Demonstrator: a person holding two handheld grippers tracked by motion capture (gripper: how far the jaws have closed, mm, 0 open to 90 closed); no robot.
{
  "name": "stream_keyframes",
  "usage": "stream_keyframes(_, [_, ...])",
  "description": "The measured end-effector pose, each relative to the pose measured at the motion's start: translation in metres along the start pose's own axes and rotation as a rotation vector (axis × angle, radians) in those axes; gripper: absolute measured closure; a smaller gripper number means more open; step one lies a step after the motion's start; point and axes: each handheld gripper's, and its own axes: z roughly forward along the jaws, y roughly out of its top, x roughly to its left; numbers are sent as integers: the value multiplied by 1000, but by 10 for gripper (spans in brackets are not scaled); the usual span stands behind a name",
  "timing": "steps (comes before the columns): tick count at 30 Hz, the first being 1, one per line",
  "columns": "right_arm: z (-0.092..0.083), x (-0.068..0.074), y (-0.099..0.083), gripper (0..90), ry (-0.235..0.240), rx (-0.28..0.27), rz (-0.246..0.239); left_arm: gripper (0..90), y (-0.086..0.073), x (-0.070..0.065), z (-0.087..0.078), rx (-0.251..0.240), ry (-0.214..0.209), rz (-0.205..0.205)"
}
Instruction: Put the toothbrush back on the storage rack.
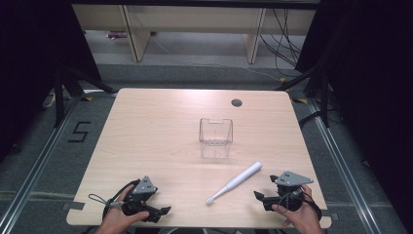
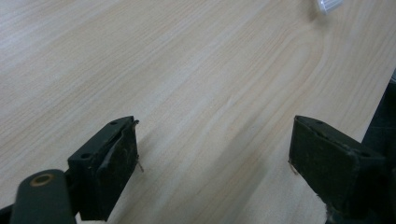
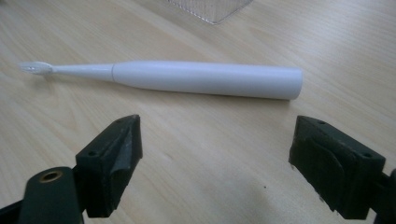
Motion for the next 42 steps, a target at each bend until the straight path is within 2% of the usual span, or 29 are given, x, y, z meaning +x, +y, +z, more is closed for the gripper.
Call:
stream_keyframes(1, [0,0,0,178,-3,12,-5,149,0,0,0,1,0,0])
stream_keyframes(2, [0,2,0,179,-7,17,11,149,0,0,0,2,0,0])
stream_keyframes(4, [0,2,1,192,-5,17,-2,149,0,1,0,11,7,11])
stream_keyframes(5, [0,1,1,193,-1,15,-16,149,0,0,0,2,-1,-1])
stream_keyframes(8, [1,1,2,204,3,13,-35,149,0,1,1,10,9,8])
stream_keyframes(9, [1,3,3,211,3,17,-39,149,0,1,0,12,10,8])
stream_keyframes(10, [2,2,4,218,6,19,-70,149,0,2,0,11,11,5])
stream_keyframes(13, [2,6,7,236,17,41,-90,149,-1,3,0,11,11,-2])
stream_keyframes(14, [2,5,10,232,10,40,-141,149,-1,4,0,14,11,1])
stream_keyframes(19, [-1,9,24,246,17,67,-223,149,0,4,0,4,19,-7])
stream_keyframes(22, [-4,12,34,281,28,111,-266,149,-1,5,0,9,27,-3])
stream_keyframes(24, [-4,16,39,292,32,132,-297,149,-1,4,0,0,14,-15])
stream_keyframes(25, [-3,17,43,301,45,139,-330,149,0,5,0,13,14,-7])
stream_keyframes(26, [-2,19,45,313,46,152,-339,149,0,5,0,11,17,-6])
stream_keyframes(27, [0,20,47,317,44,147,-352,149,0,4,0,10,17,-5])
stream_keyframes(31, [10,24,58,337,83,170,-423,149,-1,5,0,9,16,-7])
stream_keyframes(35, [22,29,66,369,108,240,-476,149,0,4,0,6,17,-7])
stream_keyframes(36, [26,30,69,367,117,254,-502,149,0,5,-1,14,14,1])
stream_keyframes(39, [33,30,75,370,90,278,-517,149,0,4,0,10,15,-3])
stream_keyframes(41, [39,29,79,391,123,305,-555,149,0,4,0,7,16,-7])
stream_keyframes(42, [41,29,80,403,116,323,-558,149,0,4,0,10,14,-2])
